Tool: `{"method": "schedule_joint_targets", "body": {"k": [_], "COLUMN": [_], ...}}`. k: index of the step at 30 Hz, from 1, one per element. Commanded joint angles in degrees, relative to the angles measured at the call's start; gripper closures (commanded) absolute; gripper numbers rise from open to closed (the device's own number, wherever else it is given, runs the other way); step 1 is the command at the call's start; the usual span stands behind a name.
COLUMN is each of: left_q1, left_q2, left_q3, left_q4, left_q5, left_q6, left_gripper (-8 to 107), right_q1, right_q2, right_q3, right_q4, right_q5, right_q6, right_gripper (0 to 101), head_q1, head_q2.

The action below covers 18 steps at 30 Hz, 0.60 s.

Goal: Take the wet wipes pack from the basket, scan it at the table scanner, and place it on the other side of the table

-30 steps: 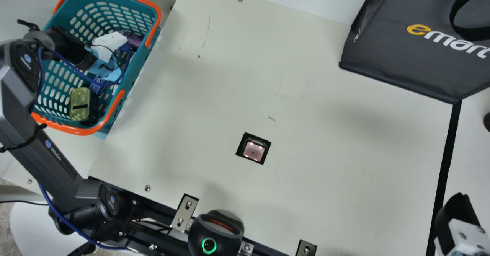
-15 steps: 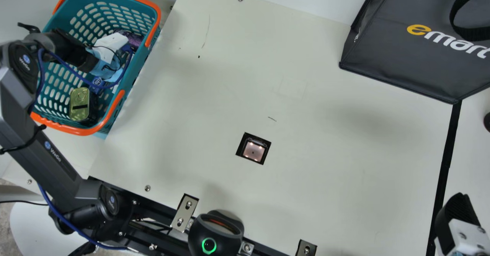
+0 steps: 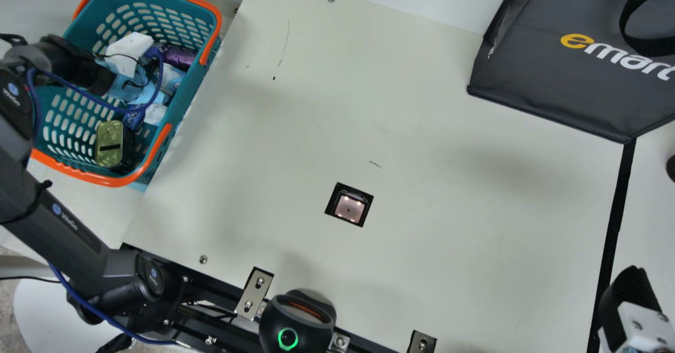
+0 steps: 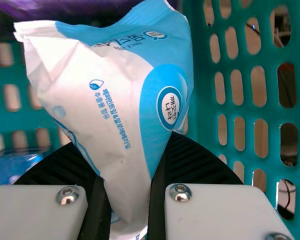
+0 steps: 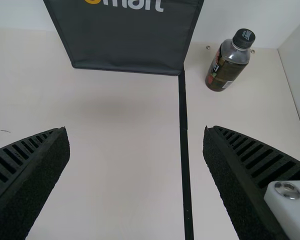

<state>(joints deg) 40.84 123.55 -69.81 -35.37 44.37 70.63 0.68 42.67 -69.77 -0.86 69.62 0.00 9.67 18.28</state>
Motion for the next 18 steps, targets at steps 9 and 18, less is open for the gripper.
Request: {"method": "schedule_joint_targets", "body": {"k": [9,18], "left_q1": [2.9,4.8], "left_q2": [-4.6,-12.2], "left_q3": [1.3,2.8], "left_q4": [-0.7,-0.6], "left_q5": [1.1,2.5], "left_q6": [-1.9,-6.0], "left_gripper": [107,107], "right_q1": [0.0,0.0], "right_q2": [0.0,0.0], "right_q3": [0.0,0.0], "right_q4": [0.0,0.0], "right_q5": [0.0,0.0], "right_q6": [0.0,0.0], "right_gripper": [6,6], "head_q1": [-1.7,-1.7], "head_q2": [0.1,0.1]}}
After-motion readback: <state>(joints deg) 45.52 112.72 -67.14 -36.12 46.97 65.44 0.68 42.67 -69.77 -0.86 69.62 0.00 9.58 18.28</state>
